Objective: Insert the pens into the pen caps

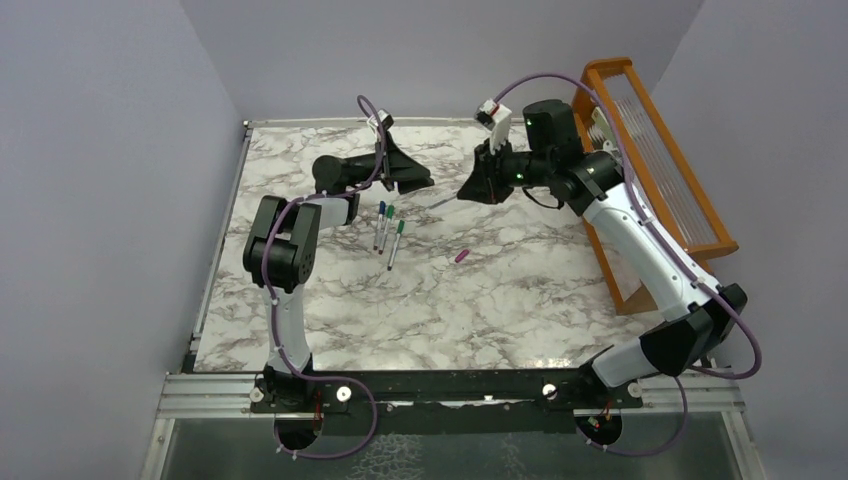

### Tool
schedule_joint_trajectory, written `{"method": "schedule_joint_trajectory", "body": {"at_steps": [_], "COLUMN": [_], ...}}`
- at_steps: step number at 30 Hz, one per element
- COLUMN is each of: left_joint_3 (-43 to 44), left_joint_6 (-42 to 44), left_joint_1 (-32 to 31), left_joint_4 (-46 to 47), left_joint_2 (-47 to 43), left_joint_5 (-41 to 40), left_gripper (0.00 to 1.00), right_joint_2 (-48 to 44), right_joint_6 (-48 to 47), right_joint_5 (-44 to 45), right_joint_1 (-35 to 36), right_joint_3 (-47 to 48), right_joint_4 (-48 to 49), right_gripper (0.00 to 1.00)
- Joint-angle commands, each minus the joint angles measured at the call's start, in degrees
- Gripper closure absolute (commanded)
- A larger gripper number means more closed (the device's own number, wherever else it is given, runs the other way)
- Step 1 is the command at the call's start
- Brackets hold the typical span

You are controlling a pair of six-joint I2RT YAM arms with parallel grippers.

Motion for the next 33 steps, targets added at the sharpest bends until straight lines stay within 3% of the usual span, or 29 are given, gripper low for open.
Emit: {"method": "schedule_joint_trajectory", "body": {"at_steps": [1,10,17,33], "left_joint_3": [0.45,-0.79,-1.63,-1.73], "left_joint_6": [2.97,6.33,7.24,7.48], "left_joint_1": [-0.7,-3.55,-4.72,-8.85], "left_joint_4": [13.09,13.09,13.09,13.09], "left_joint_2": [-3.85,-6.03,-5.72,-9.26], "left_joint_5": [3.29,7.87,10.65,14.45], "left_gripper": [0.45,0.46,0.49,0.46], "right_joint_2": [2.7,4.99,4.69,6.8], "right_joint_6": [-5.14,-4.75,-4.68,-5.1], "right_joint_5": [-11.8,-17.63,-16.28,-15.79], "right_joint_1": [0.0,-0.03,-0.34,-3.19], "right_joint_3": [-0.51,0.07,-0.31,3.38], "right_joint_4": [-7.72,-6.25,-6.72,-4.86], "right_gripper": [0.99,0.99,0.99,0.99]}}
